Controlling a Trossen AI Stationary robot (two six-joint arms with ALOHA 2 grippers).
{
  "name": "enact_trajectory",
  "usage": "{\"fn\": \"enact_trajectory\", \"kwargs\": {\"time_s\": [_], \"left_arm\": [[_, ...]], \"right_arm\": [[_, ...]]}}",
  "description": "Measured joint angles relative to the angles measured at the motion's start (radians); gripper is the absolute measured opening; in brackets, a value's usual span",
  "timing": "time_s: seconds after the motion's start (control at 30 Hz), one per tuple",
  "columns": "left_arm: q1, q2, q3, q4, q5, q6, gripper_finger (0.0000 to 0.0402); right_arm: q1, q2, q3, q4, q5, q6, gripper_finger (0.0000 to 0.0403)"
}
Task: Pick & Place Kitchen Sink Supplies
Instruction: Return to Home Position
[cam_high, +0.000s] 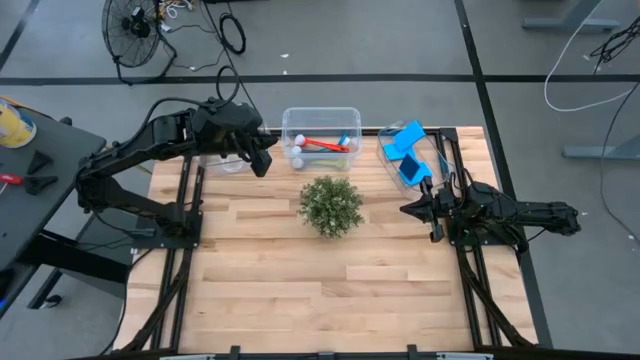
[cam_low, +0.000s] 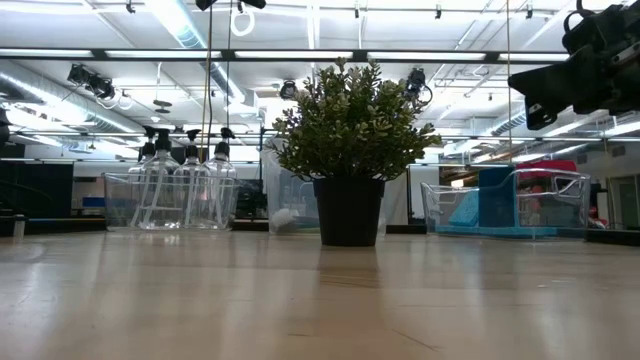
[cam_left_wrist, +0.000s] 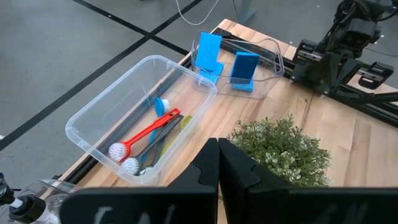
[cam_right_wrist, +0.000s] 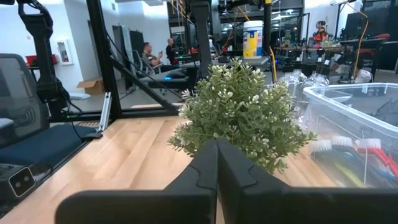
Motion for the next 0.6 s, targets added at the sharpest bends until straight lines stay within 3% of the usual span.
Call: {"fn": "enact_trajectory", "kwargs": {"time_s": [0.27,0.6], "left_arm": [[-0.021,-0.034,0.000,0.083,-0.013,-0.052,0.0003],[-0.137,-0.081,-0.024,0.168,-0.019,0.027,0.0003]], "right_arm": [[0.000,0.000,0.000,0.000,0.000,0.000,0.0004],[0.000,0.000,0.000,0.001,-0.001,0.000,0.0004]]}}
